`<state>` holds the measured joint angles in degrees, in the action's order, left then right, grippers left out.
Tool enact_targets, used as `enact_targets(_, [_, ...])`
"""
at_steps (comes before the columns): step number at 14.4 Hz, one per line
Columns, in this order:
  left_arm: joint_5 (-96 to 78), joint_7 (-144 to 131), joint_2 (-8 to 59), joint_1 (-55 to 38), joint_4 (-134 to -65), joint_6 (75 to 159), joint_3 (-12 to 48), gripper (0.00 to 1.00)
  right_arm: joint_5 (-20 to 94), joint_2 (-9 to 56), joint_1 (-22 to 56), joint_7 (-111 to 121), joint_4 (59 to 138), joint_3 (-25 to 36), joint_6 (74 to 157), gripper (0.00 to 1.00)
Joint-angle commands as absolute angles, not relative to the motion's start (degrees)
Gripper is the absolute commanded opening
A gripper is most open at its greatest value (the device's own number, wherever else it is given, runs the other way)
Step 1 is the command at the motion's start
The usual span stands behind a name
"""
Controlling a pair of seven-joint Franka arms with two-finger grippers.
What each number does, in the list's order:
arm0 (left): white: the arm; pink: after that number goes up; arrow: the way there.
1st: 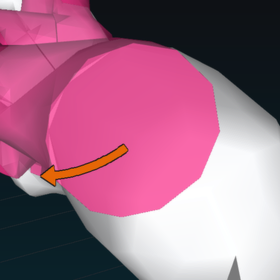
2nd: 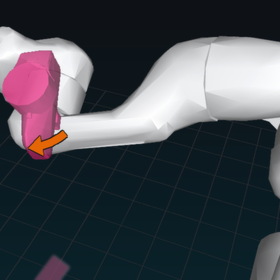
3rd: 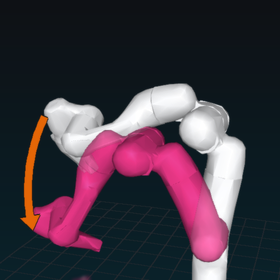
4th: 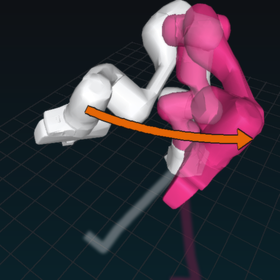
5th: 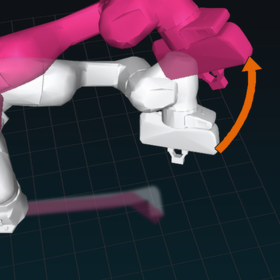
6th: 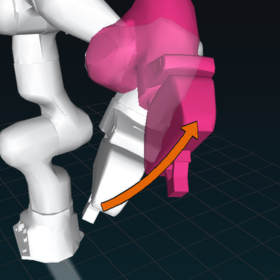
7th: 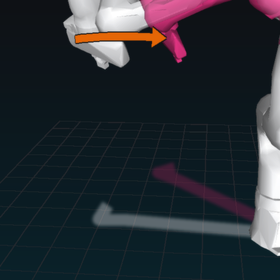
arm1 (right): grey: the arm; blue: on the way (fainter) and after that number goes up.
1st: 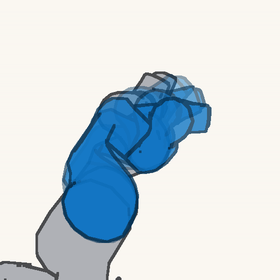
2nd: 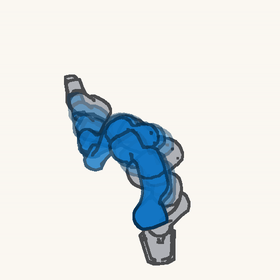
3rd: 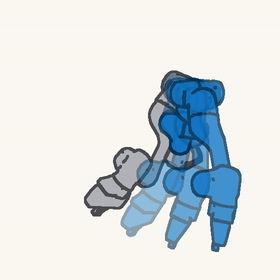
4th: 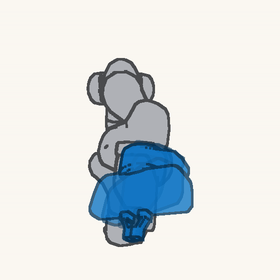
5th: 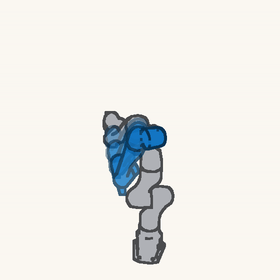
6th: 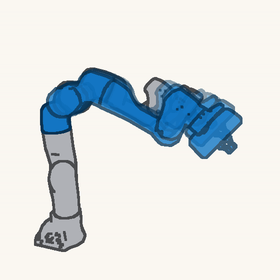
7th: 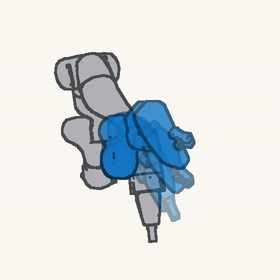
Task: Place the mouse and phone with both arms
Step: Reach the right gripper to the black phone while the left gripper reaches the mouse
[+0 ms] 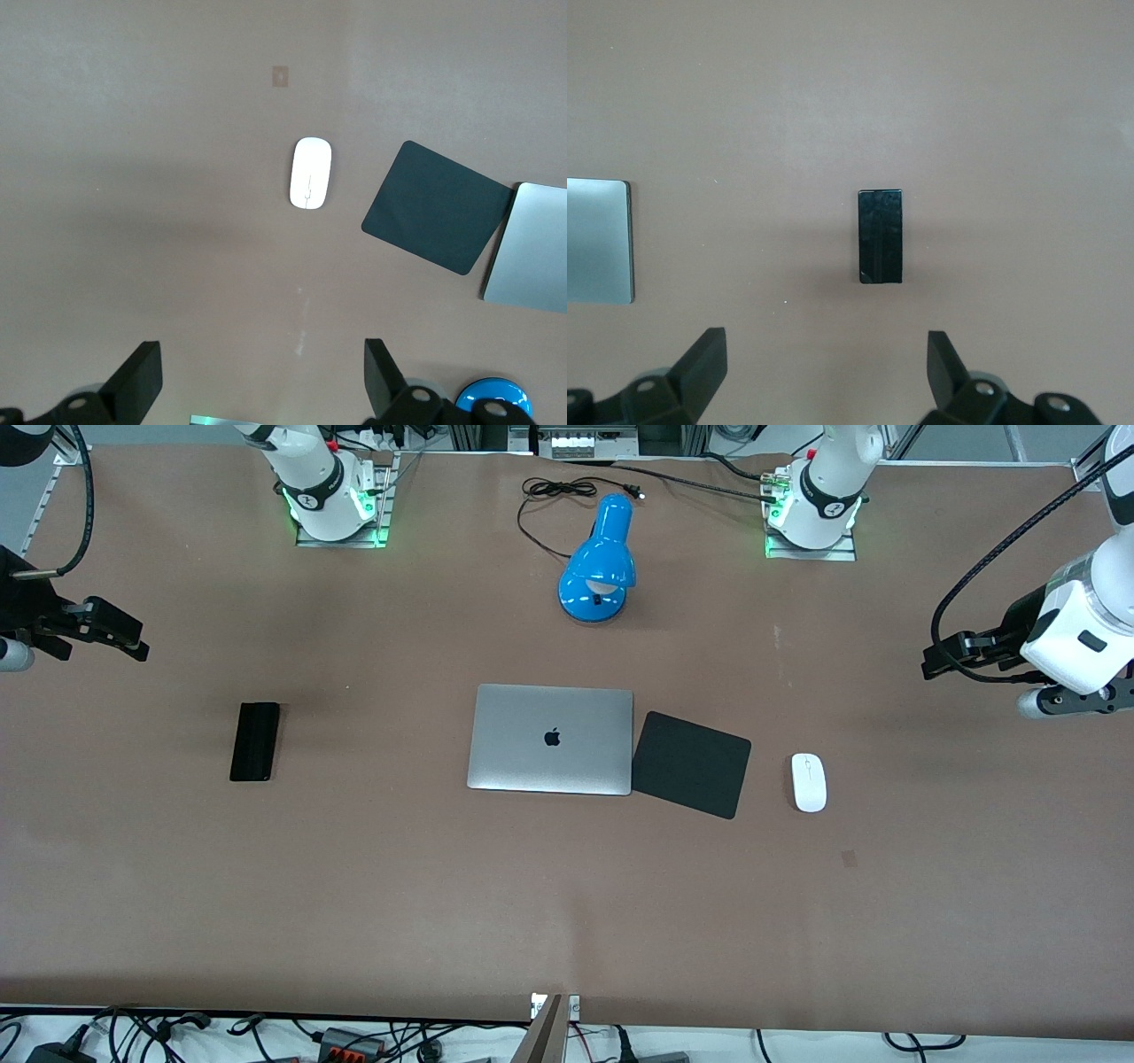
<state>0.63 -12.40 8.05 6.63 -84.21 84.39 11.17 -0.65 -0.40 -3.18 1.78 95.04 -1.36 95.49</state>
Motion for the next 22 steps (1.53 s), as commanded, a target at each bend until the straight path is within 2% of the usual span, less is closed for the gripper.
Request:
enact_targets(1, [1.1,-11.9,7.2,6.9,-85.2,85.0,11.3,1.00,-0.8,-1.7,-4.1,1.5,94.7,-2.1,94.5,1.00])
enact_targets(9, [1.1,-11.9,7.3,6.9,-85.3,85.0,11.4,1.00,-1.0,0.3,-4.0,1.1,94.7,-2.3,94.5,1.00])
enact_targets(15, [1.0,-11.9,7.8,6.7,-85.0,85.9,11.4,1.00,-1.5,6.9,-4.1,0.4,95.4,-2.2,96.0,1.00])
enact_targets(17, [1.1,-11.9,10.6,5.8,-85.0,89.9,11.7,1.00,-1.8,7.5,-4.0,0.4,97.7,-2.1,99.7,1.00])
enact_targets(22, [1.6,-11.9,23.5,3.9,-85.5,101.8,11.7,1.00,-4.0,8.8,-4.0,0.4,103.8,-2.1,108.2,1.00])
